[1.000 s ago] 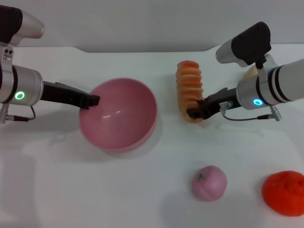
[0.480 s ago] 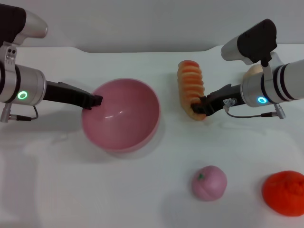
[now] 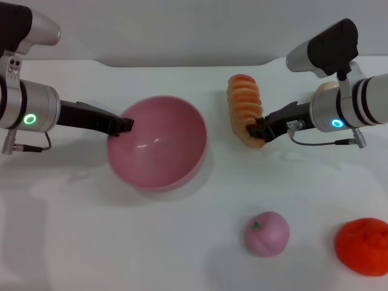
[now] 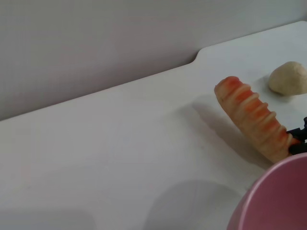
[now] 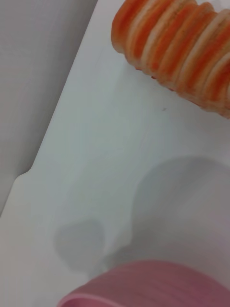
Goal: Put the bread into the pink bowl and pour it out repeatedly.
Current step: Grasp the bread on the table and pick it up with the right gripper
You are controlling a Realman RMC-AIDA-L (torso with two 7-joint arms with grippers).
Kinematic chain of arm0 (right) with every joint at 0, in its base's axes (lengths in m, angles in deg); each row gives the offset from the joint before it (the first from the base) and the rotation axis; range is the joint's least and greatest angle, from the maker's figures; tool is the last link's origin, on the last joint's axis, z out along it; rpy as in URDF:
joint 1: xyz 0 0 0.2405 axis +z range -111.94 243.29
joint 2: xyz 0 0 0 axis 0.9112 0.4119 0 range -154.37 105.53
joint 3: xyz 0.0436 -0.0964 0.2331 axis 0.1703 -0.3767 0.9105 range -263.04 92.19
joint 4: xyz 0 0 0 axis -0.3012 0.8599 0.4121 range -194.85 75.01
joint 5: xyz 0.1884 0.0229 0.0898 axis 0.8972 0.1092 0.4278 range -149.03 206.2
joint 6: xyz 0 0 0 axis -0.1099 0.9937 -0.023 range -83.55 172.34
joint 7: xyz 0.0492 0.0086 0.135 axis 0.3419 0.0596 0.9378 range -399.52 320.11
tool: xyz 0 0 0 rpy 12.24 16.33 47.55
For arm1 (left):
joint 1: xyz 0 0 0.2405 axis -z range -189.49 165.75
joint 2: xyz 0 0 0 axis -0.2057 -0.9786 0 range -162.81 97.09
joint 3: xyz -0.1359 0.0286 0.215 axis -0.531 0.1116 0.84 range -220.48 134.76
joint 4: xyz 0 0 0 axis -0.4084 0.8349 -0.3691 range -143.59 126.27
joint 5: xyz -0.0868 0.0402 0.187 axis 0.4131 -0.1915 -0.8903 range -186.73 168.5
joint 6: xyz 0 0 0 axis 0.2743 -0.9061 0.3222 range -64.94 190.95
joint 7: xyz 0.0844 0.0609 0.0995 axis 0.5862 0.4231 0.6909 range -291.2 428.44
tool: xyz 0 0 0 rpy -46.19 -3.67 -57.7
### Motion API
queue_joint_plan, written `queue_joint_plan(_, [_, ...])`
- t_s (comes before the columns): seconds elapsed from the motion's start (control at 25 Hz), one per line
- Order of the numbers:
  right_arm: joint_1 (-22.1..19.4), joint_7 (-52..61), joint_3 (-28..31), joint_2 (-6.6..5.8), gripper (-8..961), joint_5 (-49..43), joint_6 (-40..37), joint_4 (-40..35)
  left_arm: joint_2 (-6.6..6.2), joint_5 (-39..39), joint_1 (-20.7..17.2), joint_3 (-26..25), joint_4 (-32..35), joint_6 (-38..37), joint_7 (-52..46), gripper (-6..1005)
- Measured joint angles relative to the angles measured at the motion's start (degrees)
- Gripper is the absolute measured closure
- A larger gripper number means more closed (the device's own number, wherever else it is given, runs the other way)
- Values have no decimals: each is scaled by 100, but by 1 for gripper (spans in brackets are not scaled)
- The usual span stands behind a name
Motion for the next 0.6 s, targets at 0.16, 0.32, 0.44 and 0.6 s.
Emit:
queue_joint_plan(0.16, [-1,0,0,1,757,3,2,-4,0,0,5,0,0,0,0,966])
queue_joint_plan(0.32, [-1,0,0,1,784,6,5,-8,5,0,18,0,0,2,0,966])
queue_joint_plan(0.44, [-3,0,0,2,798,9,6,-10,6,0,23,0,0,7,0,966])
queue_joint_plan(0.6, [-55,-1,0,3,807,14,8,-75,6,1,23,15,-1,10,0,966])
